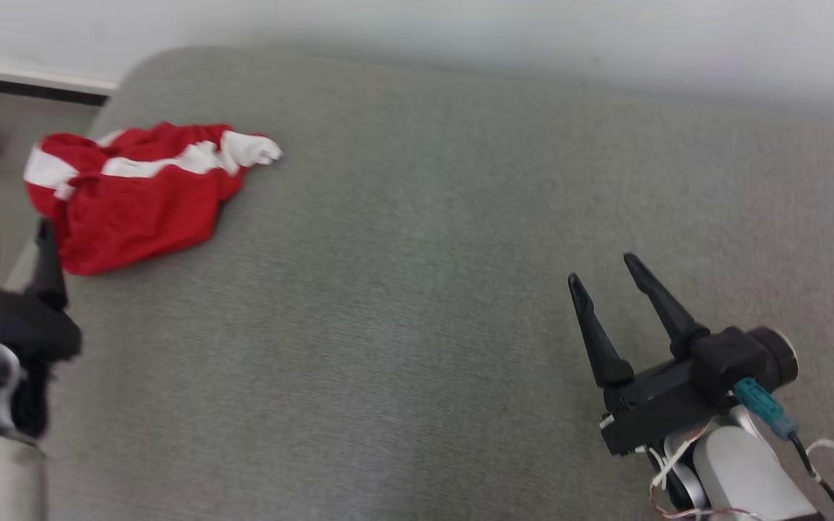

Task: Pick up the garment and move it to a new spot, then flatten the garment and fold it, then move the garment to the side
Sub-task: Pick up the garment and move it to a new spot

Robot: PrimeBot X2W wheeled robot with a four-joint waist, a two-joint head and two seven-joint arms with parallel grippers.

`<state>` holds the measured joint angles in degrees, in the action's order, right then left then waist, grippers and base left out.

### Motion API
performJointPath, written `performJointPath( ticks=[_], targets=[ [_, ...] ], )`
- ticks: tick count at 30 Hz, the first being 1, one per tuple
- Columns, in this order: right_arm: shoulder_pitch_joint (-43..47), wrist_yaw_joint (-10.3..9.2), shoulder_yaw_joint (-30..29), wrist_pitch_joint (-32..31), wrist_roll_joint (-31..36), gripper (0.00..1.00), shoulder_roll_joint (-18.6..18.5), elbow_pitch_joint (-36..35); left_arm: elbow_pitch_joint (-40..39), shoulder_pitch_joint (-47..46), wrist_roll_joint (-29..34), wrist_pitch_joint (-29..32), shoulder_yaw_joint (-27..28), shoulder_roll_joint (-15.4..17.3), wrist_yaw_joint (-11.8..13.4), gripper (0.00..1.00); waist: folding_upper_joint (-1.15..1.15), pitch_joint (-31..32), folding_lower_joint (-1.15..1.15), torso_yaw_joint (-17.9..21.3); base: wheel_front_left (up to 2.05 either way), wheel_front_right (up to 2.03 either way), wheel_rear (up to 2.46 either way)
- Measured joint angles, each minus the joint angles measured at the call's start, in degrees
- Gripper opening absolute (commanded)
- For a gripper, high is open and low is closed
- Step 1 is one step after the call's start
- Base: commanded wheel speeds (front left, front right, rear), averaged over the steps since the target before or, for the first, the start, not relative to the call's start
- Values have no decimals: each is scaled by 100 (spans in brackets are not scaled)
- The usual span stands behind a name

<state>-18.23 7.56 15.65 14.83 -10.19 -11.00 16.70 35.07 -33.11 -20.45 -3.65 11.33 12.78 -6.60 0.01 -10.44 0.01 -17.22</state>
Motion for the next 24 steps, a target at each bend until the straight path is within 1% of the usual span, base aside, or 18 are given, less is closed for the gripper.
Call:
performJointPath(
  ticks=[2,3,6,9,12,15,16,18,21,24],
  targets=[
    [-114,0,81,-12,-16,100,-53,-118,94,-268,-136,316,66,166,-4,100,0,-192,0,129,0,0,0],
    [-250,0,164,-16,-24,100,-93,-231,143,-482,-327,713,130,349,-32,100,0,-386,0,267,0,0,0],
    [-404,0,267,-19,-31,100,-122,-438,58,-764,-467,1196,281,641,3,100,0,-679,1,482,0,0,0],
    [-504,0,254,-27,-33,100,-192,-631,-19,-1062,-657,1767,368,832,66,100,0,-992,0,677,0,0,0],
    [-604,0,309,-63,-33,100,-221,-802,-55,-1354,-970,2299,536,918,143,100,1,-1300,1,859,0,0,0],
    [-719,0,359,-70,-30,100,-219,-943,-31,-1532,-1003,2740,593,1181,324,100,0,-1581,1,1042,0,0,0],
    [-753,0,369,-74,-29,100,-215,-993,35,-1599,-1026,2848,616,1277,322,100,0,-1669,1,1105,0,0,0],
    [-801,0,379,-76,-21,100,-213,-1058,136,-1755,-1083,2988,660,1358,376,100,0,-1833,1,1224,0,0,0],
    [-838,0,389,-76,-22,100,-219,-1122,336,-1814,-1054,3243,598,1355,578,100,0,-2045,1,1396,0,0,0],
    [-828,0,349,-74,-23,100,-221,-1180,428,-1806,-1015,3341,572,1372,721,100,0,-2196,0,1558,0,0,0]
  ],
)
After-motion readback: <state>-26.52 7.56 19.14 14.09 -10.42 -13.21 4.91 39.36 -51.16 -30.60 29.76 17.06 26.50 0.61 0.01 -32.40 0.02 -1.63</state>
